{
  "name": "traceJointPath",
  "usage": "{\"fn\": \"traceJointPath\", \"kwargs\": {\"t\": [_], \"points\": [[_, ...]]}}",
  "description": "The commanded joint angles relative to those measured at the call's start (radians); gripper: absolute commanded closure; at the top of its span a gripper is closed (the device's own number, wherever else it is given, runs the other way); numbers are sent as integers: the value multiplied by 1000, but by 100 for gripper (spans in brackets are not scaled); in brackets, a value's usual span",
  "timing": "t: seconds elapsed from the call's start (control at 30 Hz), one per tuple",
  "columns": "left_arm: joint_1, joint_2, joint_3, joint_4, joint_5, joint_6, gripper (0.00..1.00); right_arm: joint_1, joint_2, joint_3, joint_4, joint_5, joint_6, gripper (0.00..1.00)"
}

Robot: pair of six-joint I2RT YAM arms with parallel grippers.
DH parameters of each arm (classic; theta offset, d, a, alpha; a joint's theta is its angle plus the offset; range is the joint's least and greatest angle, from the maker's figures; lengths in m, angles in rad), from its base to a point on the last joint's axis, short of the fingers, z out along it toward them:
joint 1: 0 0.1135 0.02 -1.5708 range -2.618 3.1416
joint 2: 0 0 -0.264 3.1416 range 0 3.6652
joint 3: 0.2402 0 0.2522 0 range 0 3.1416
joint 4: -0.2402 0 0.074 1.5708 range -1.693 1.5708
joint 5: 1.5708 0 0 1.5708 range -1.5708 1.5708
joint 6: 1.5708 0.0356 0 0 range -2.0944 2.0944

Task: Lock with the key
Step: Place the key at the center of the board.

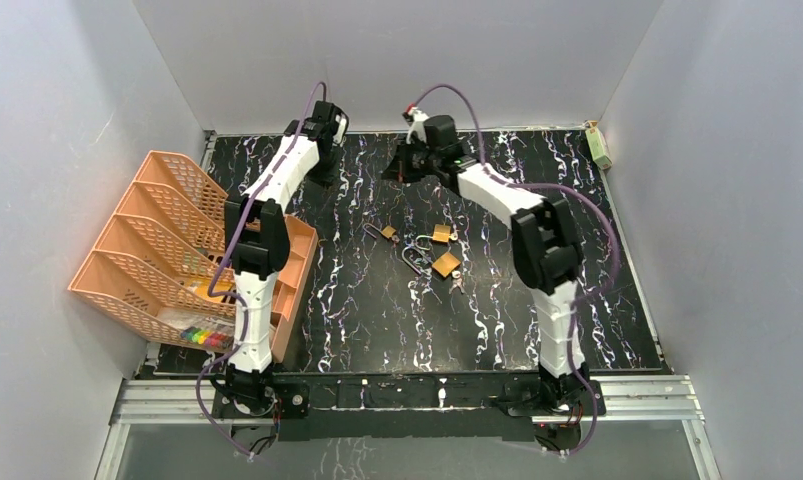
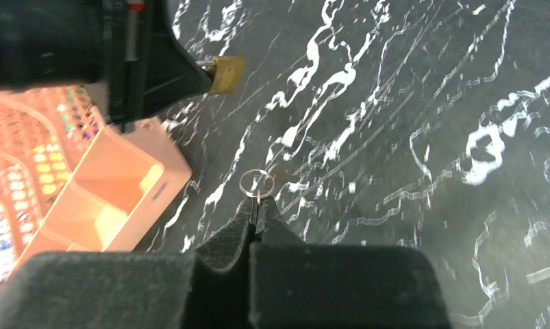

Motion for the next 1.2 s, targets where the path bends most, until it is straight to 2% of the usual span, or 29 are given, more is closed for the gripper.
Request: {"fn": "traceJointPath", "kwargs": {"t": [0.0,0.1,0.47,0.77,0.8,0.83,0.87,0.93,0.97,1.0,1.03,1.07,1.13,1.17], "points": [[1,68,229,-121,-39,18,100,36,183,254,-49,58,2,100],[2,107,256,-114,25,7,100,65,291,361,-45,59,24,100],[14,155,207,-93,135,-12,100,89,573,623,82,31,142,100],[14,170,214,-106,122,-33,100,101,627,598,183,91,197,100],[14,171,211,-107,112,-34,100,101,629,595,182,91,195,94],[14,172,208,-106,101,-36,95,100,626,588,185,86,191,74],[16,171,211,-107,92,-38,89,100,616,579,188,79,179,62],[18,162,213,-102,76,-47,70,95,561,524,176,96,144,44],[20,145,213,-91,74,-52,56,89,498,446,201,106,121,38],[22,121,222,-81,60,-54,36,83,406,327,235,133,85,33],[23,100,236,-85,58,-45,11,81,334,209,277,162,56,32],[23,73,260,-91,63,-33,2,82,224,80,331,192,19,31],[24,-54,253,-78,149,25,2,86,12,-188,403,242,-57,30],[24,-122,222,-69,228,67,2,90,-55,-263,402,244,-102,29]]}}
